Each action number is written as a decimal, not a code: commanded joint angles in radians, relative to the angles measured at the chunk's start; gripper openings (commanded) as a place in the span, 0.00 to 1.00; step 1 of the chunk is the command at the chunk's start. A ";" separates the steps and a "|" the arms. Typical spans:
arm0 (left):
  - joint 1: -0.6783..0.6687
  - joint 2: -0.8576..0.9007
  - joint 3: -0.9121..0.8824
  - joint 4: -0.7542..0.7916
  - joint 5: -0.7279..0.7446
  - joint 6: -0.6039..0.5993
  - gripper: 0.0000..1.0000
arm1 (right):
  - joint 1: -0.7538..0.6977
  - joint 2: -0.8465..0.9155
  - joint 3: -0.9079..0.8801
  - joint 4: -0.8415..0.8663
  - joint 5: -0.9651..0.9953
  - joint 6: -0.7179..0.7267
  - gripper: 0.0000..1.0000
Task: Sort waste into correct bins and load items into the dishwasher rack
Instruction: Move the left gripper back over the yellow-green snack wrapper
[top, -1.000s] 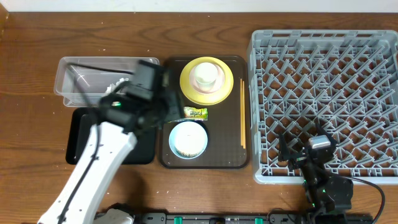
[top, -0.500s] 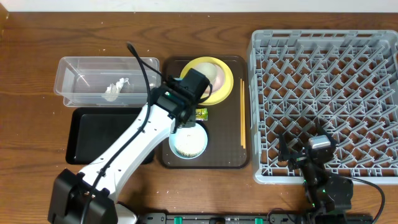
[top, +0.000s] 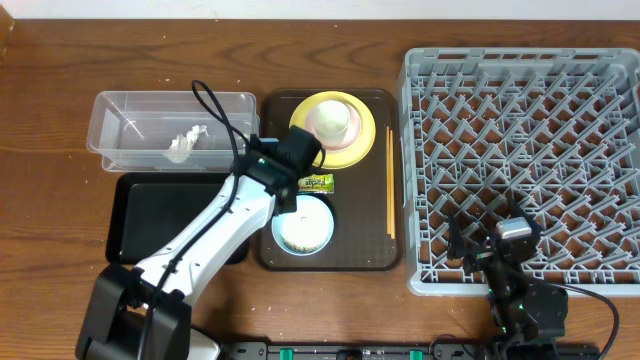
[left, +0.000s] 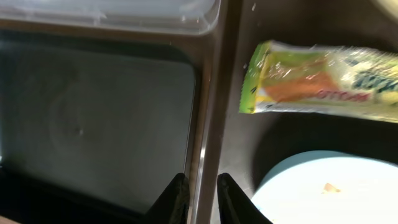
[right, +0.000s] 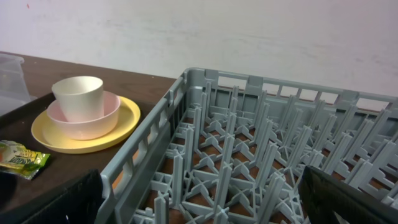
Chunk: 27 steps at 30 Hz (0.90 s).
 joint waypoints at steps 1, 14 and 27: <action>0.004 0.000 -0.038 0.025 0.018 -0.019 0.19 | -0.005 0.001 -0.002 -0.004 0.006 0.004 0.99; 0.004 -0.002 -0.103 0.082 0.151 -0.004 0.12 | -0.005 0.001 -0.002 -0.004 0.006 0.004 0.99; -0.007 -0.092 0.038 0.181 0.306 0.047 0.59 | -0.005 0.001 -0.002 -0.004 0.006 0.004 0.99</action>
